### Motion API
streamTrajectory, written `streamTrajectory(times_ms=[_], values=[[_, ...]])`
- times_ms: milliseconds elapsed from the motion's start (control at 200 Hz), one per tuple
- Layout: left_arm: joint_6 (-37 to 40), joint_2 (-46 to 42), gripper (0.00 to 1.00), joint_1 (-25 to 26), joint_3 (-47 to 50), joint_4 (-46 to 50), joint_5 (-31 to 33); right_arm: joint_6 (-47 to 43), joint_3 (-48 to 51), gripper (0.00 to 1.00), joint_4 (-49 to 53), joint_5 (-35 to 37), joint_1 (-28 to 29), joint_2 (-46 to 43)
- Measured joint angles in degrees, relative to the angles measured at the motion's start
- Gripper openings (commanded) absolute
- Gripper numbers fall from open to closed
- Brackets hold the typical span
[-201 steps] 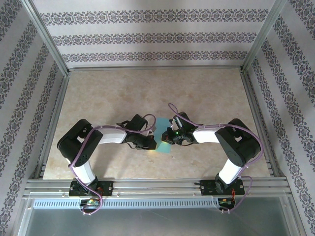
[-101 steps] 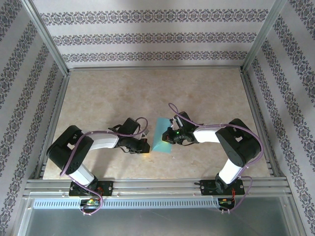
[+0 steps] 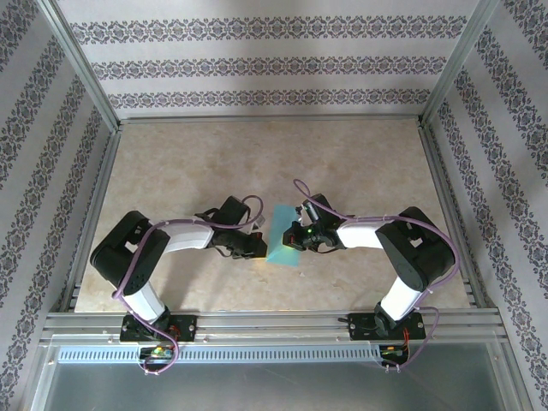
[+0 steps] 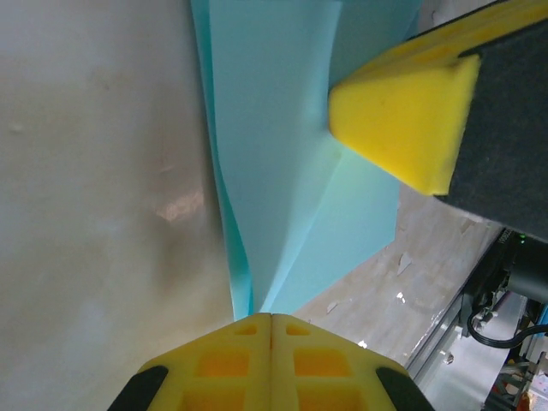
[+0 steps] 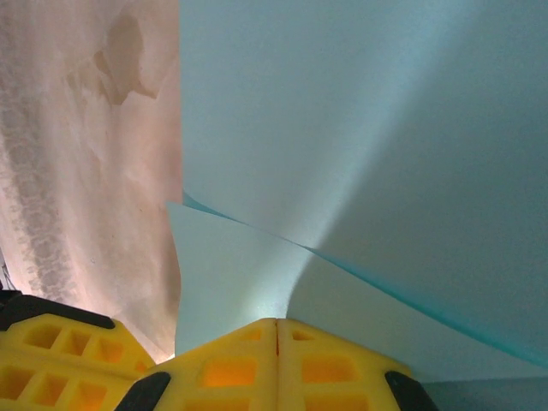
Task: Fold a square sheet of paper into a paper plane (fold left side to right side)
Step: Fold the triangle a second time at the center of the table.
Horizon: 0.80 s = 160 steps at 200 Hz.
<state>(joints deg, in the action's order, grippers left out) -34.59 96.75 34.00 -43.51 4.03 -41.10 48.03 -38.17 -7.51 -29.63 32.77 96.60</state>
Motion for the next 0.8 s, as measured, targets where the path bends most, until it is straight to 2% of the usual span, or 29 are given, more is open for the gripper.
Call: streamTrajectory(times_ms=[435, 800], values=[[0.1, 4.1, 0.00, 0.2, -2.7, 0.3, 0.2, 0.0, -0.2, 0.00, 0.4, 0.2, 0.1, 0.0], [0.5, 3.8, 0.00, 2.8, -5.0, 3.8, 6.2, 0.1, -0.2, 0.00, 4.9, 2.7, 0.3, -4.2]])
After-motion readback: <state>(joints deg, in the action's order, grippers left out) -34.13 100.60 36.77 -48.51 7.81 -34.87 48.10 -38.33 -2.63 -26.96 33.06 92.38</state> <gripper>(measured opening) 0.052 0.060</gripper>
